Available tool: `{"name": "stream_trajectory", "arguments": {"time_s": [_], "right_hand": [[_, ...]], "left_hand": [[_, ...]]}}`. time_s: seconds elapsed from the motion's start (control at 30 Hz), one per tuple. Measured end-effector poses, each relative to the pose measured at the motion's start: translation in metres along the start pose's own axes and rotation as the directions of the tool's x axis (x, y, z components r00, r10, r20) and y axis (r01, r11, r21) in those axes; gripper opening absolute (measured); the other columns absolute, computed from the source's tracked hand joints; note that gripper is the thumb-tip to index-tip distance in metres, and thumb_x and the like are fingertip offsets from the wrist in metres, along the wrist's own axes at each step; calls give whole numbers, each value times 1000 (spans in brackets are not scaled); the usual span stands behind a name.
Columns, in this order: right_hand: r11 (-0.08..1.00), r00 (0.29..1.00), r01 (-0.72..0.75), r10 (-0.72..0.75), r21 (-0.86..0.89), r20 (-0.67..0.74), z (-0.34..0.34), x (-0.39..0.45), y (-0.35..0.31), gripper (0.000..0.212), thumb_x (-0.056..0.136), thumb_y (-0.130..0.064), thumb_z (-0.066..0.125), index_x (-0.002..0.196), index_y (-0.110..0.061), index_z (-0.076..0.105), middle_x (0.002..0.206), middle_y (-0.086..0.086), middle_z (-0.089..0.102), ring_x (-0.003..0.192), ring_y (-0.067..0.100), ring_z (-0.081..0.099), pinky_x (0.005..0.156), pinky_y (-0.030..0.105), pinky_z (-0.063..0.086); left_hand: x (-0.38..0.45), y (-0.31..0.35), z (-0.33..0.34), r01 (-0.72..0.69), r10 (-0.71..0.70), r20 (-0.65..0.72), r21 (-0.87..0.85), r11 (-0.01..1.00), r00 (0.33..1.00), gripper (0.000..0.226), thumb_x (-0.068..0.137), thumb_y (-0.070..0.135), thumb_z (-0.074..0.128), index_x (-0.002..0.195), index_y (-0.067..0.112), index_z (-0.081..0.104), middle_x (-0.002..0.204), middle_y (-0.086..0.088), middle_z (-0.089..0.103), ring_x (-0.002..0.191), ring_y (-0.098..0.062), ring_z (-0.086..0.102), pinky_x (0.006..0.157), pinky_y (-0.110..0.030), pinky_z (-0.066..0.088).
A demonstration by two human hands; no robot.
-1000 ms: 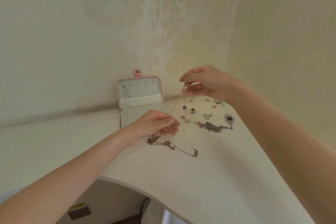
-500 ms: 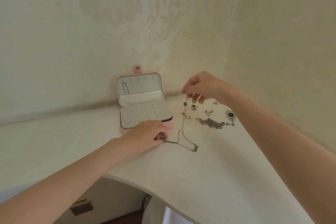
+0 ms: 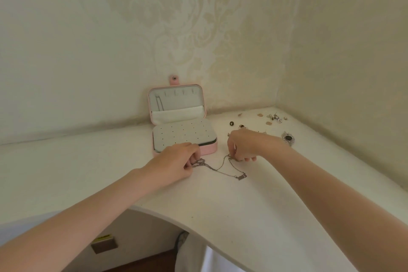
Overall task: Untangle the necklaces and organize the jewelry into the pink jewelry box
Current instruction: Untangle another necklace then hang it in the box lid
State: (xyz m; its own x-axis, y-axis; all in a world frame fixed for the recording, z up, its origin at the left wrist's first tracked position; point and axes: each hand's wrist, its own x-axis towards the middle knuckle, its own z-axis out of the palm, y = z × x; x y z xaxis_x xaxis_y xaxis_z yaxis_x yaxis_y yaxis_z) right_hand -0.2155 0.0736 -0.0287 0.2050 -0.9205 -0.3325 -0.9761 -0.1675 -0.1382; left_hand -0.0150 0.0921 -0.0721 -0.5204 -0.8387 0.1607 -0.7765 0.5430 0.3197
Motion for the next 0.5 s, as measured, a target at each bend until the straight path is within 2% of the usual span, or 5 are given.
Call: {"name": "stream_trajectory", "arguments": {"time_s": [0.13, 0.17, 0.23, 0.3, 0.5], "right_hand": [[999, 998, 17, -19, -31, -56, -3, 2, -2, 15, 84, -2, 58, 97, -3, 65, 99, 14, 65, 63, 24, 59, 52, 25, 46], [999, 998, 46, -47, -23, -52, -5, 1, -5, 11, 83, -7, 63, 93, -4, 65, 95, 13, 66, 64, 24, 60, 51, 24, 46], [996, 996, 87, -87, -9, 30, -5, -6, -12, 17, 79, -17, 69, 87, -2, 66, 74, 9, 64, 56, 19, 57, 47, 19, 44], [996, 987, 81, -74, -42, 144, -1, -11, -18, 14, 78, -16, 70, 76, -3, 64, 59, 3, 58, 51, 14, 55, 45, 17, 44], [986, 985, 32, -3, -161, 173, 5, -13, -14, 12, 78, -8, 65, 70, -8, 56, 58, 2, 56, 49, 13, 53, 53, 21, 42]], "left_hand": [[-1, 1, -3, 36, -37, 50, 17, 999, 998, 24, 79, 7, 55, 98, 20, 58, 83, 14, 57, 70, 3, 51, 72, -19, 45], [-1, 0, -3, 41, -42, 38, 14, 999, 998, 21, 80, 11, 58, 98, 21, 58, 83, 15, 58, 69, 4, 50, 72, -19, 45], [-1, 1, -1, 42, -42, 3, 19, 999, 999, 17, 82, 17, 61, 99, 23, 59, 83, 17, 57, 69, 5, 49, 73, -20, 45], [1, 3, 1, 31, -29, -25, 42, 999, 999, 17, 84, 15, 59, 100, 21, 60, 82, 18, 57, 72, 2, 50, 74, -21, 45], [-2, -1, -3, 46, -45, -12, 180, 983, 999, 22, 81, 8, 49, 100, 17, 56, 80, 12, 56, 75, -11, 51, 67, -27, 44]]}}
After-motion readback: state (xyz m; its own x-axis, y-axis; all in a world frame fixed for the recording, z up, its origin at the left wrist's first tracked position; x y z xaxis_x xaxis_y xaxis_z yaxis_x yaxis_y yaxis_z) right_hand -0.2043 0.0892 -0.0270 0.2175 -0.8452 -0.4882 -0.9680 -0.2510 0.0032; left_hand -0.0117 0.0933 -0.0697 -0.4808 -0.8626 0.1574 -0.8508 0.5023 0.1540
